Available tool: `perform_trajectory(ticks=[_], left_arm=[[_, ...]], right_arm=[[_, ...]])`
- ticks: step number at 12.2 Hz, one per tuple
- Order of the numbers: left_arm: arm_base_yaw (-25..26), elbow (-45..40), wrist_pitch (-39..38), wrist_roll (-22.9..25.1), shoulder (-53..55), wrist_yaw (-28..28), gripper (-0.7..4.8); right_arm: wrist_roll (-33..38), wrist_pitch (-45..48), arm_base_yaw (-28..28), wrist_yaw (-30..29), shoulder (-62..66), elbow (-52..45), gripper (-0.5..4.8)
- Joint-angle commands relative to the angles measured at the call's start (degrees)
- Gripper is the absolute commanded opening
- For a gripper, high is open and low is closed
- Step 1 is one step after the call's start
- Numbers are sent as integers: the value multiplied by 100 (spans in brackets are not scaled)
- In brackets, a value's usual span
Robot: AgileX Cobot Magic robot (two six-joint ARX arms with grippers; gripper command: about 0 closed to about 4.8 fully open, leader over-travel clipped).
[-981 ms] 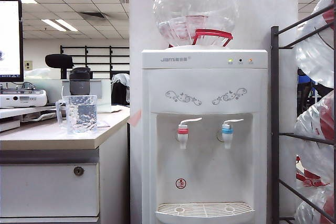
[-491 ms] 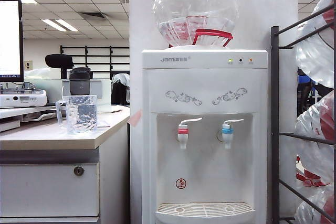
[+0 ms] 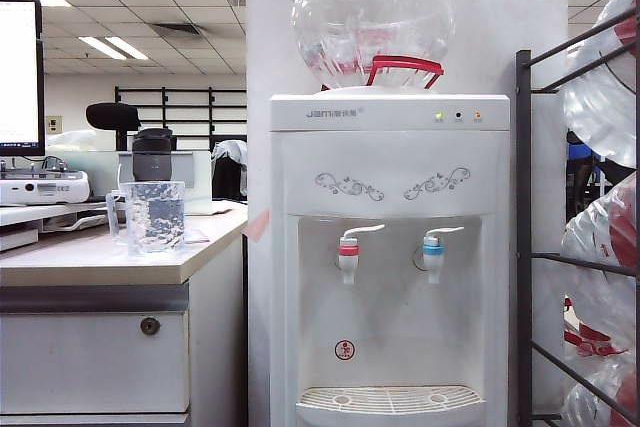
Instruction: Pick up the plastic mug from the left desk, go to the cold water outlet of the water dispenser, press the vertical switch to get some water, then put the mug back on the desk.
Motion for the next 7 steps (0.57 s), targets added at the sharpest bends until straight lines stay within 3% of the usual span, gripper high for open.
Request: perform_trajectory(ticks=[1, 4, 7], left_arm=[[199, -398, -87, 15, -776, 46, -5], [439, -400, -1198, 17, -1263, 70, -5], [437, -400, -1394, 17, -1263, 107, -5]], right_arm=[[24, 59, 4, -9, -2, 17, -5], [24, 35, 2, -9, -4, 20, -5], [24, 24, 2, -9, -4, 20, -5]])
